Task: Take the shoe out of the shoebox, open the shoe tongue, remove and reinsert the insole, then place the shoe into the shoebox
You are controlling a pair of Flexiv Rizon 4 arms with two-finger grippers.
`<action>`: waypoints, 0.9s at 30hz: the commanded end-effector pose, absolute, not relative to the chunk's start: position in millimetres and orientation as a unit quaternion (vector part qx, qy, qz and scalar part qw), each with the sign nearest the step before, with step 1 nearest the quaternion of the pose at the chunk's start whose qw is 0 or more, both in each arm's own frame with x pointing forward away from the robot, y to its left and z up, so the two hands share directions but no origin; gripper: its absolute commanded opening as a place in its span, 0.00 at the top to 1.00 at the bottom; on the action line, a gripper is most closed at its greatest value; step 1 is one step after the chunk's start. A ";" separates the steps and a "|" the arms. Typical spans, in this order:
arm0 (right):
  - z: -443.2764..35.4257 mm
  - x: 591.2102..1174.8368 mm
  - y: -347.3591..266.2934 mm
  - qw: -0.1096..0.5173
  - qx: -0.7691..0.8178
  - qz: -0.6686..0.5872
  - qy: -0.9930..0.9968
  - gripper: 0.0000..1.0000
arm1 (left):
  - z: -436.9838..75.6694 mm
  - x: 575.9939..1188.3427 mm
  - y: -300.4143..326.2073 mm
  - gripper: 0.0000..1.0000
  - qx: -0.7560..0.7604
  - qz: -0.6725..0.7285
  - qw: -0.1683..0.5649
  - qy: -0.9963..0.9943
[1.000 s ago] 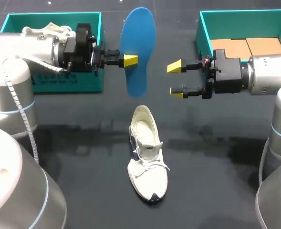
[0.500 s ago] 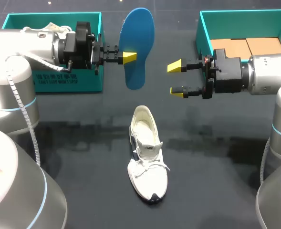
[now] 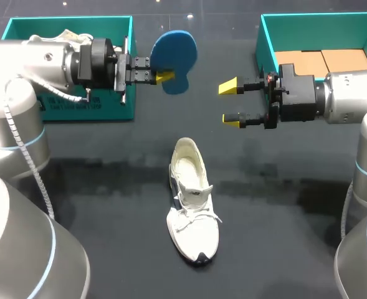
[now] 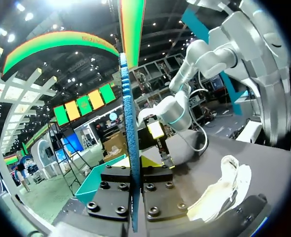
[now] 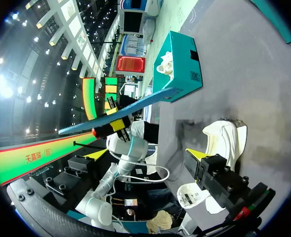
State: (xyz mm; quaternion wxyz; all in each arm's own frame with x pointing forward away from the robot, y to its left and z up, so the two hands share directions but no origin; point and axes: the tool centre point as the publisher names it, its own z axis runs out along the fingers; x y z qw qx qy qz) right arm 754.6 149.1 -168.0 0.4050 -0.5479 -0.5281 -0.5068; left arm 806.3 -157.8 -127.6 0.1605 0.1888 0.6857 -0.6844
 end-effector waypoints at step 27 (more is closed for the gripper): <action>-168.5 754.2 150.9 0.404 -0.549 -0.506 -0.528 0.00 | -155.0 799.7 -154.2 1.00 0.443 -0.594 0.330 0.584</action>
